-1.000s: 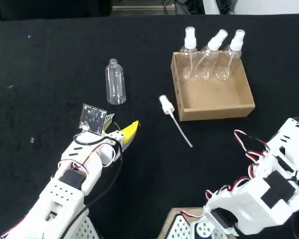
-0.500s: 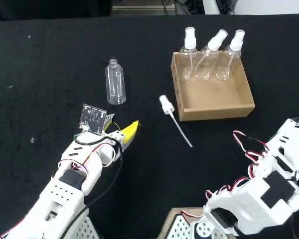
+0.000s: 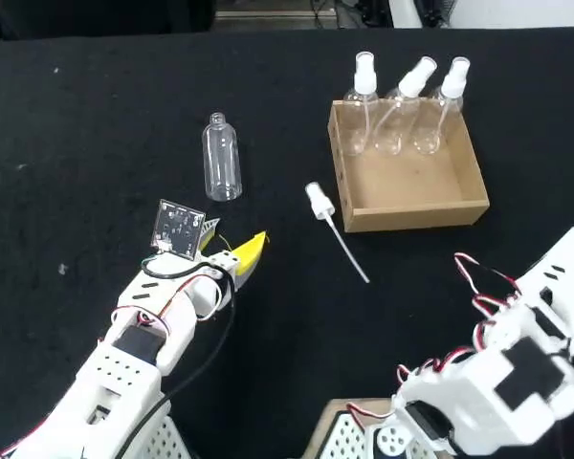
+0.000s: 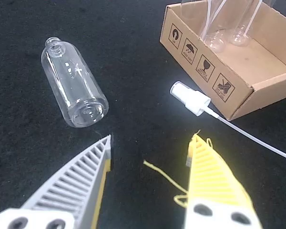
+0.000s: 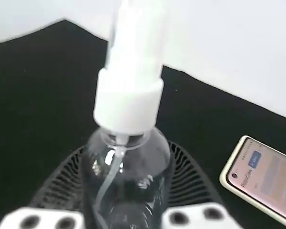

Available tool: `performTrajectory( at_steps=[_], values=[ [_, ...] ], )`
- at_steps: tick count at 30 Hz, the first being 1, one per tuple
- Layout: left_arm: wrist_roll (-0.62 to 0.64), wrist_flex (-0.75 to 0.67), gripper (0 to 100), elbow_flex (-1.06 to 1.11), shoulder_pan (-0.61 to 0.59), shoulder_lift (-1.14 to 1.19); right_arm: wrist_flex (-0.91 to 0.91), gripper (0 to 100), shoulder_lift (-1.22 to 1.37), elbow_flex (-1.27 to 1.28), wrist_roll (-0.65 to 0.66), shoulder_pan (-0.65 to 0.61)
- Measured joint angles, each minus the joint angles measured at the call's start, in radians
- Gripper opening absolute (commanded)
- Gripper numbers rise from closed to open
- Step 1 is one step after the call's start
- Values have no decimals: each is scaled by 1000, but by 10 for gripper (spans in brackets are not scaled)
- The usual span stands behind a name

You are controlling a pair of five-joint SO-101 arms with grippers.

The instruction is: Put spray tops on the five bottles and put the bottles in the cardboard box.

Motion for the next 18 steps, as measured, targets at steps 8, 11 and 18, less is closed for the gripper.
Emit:
performTrajectory(
  at_steps=[8, 11, 18],
  values=[
    [0, 0, 252, 0, 0, 0, 367, 11, -428, 61, -23, -63],
    [0, 0, 252, 0, 0, 0, 571, 11, -601, 61, -28, -150],
    [0, 0, 252, 0, 0, 0, 856, 11, -858, 61, -32, -410]
  ],
)
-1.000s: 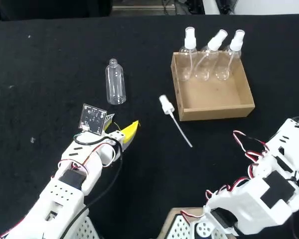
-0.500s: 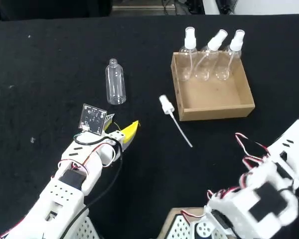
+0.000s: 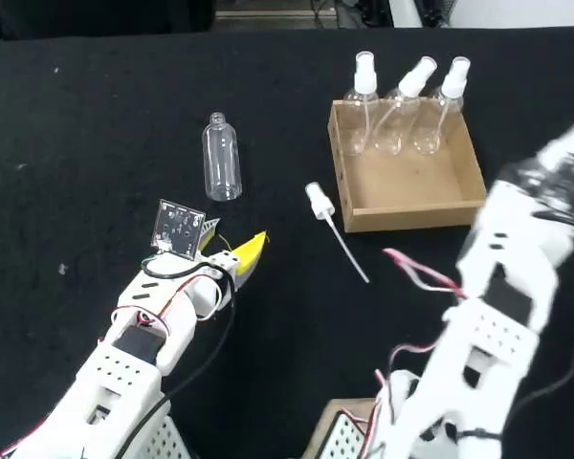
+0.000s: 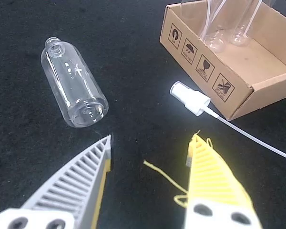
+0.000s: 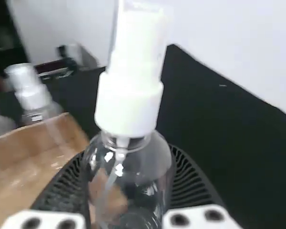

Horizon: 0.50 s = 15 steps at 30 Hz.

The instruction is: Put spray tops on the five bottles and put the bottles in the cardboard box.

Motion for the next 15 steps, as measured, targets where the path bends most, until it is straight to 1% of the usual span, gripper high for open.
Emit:
performTrajectory(
  at_steps=[5, 8, 12, 15],
  values=[
    [0, 0, 252, 0, 0, 0, 26, 11, -25, 0, 0, -222],
    [0, 0, 252, 0, 0, 0, -3, 11, -25, 0, 0, -348],
    [0, 0, 252, 0, 0, 0, -103, 11, -26, 20, -2, -439],
    [0, 0, 252, 0, 0, 0, -229, 11, 17, 63, 0, -470]
  ],
)
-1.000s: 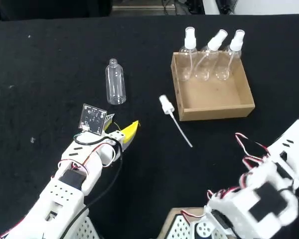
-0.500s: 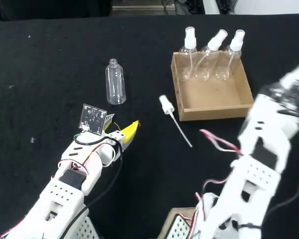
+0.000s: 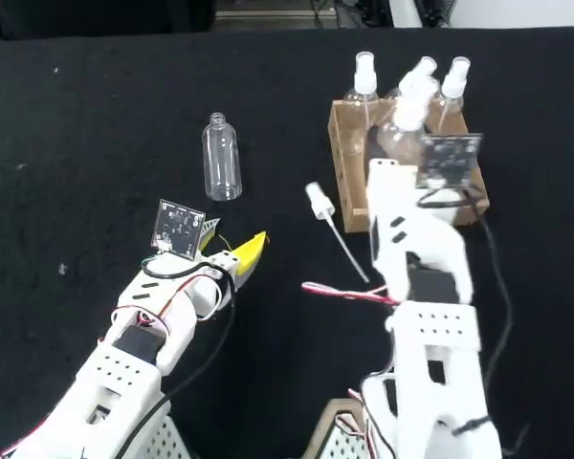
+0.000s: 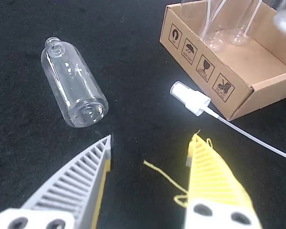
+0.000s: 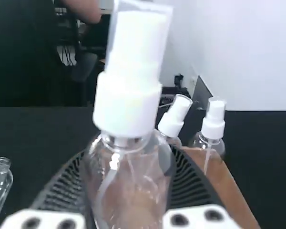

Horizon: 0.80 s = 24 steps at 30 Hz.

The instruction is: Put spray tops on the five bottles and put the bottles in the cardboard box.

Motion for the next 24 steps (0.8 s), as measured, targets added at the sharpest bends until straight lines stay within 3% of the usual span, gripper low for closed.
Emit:
performTrajectory(
  at_steps=[24],
  values=[
    [0, 0, 252, 0, 0, 0, -560, 11, 621, 8, -2, -6]
  ],
)
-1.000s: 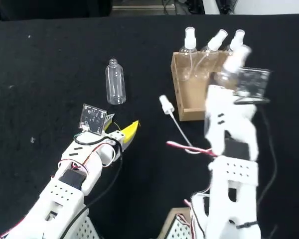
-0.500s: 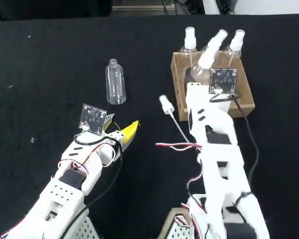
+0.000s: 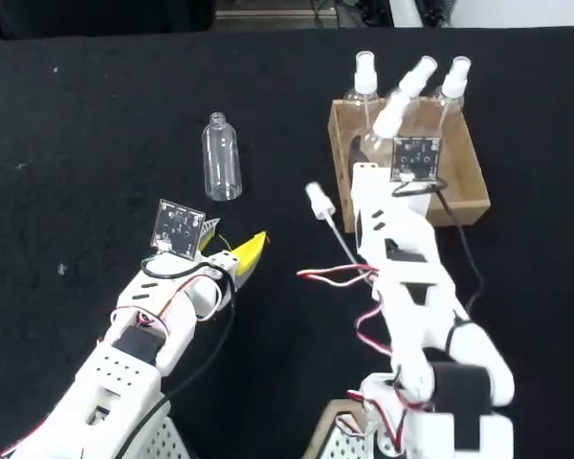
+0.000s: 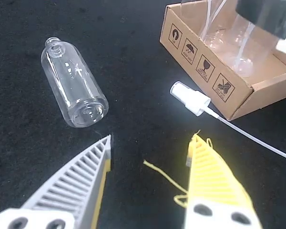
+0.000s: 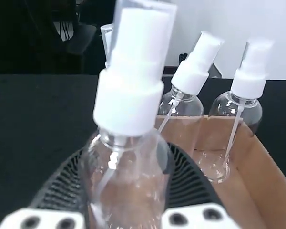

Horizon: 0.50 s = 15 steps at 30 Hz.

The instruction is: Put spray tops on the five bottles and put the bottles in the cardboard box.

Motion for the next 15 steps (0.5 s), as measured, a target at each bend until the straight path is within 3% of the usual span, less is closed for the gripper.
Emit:
performTrajectory(
  at_steps=[15],
  values=[
    [0, 0, 252, 0, 0, 0, -143, 11, 212, -6, 0, -3]
  ],
)
